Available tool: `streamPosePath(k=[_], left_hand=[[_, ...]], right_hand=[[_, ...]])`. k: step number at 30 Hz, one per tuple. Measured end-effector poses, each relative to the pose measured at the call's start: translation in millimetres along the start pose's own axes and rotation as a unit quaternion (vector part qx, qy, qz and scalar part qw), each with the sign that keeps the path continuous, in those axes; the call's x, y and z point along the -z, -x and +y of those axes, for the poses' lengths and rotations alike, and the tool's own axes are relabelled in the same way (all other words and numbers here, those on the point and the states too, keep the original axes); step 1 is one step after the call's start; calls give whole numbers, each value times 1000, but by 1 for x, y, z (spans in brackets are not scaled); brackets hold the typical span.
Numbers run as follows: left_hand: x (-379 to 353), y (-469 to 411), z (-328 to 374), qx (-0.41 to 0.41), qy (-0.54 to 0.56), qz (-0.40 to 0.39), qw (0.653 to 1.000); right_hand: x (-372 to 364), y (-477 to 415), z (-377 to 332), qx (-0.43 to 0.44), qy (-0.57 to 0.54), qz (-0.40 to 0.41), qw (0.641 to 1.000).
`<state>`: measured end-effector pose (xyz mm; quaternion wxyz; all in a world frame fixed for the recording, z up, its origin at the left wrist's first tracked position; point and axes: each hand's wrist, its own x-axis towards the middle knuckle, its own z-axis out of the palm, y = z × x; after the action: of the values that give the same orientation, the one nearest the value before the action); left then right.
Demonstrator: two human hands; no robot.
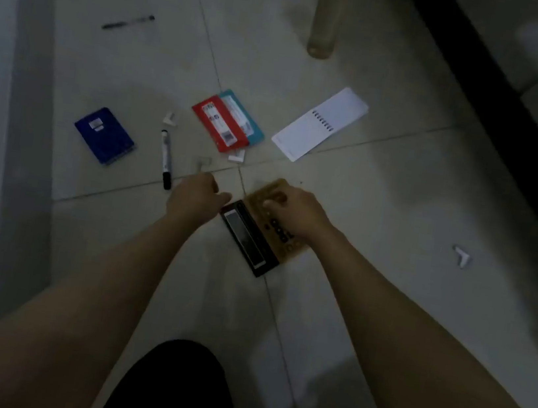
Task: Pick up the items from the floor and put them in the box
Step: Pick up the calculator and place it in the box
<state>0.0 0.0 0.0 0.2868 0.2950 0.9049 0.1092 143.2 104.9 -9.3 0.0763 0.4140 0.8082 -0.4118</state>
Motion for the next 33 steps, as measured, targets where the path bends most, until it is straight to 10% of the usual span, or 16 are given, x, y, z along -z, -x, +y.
streamPosePath(k=[7, 12, 18, 26, 33], left_hand=[[-52, -1, -7, 127, 124, -168, 970], [-81, 5, 1, 145, 319, -67, 934], [-38, 16, 29, 2, 375, 8, 927], [73, 66, 82, -203, 202, 35, 958], [131, 163, 149, -283, 123, -9, 951]], right_hand=[[-36, -10, 42, -113, 1, 44, 993], [-35, 3, 51, -120, -126, 61, 983], [10, 29, 41, -190, -388, 60, 900], [104, 93, -18, -58, -359, 151, 919], [165, 212, -39, 8, -314, 27, 949]])
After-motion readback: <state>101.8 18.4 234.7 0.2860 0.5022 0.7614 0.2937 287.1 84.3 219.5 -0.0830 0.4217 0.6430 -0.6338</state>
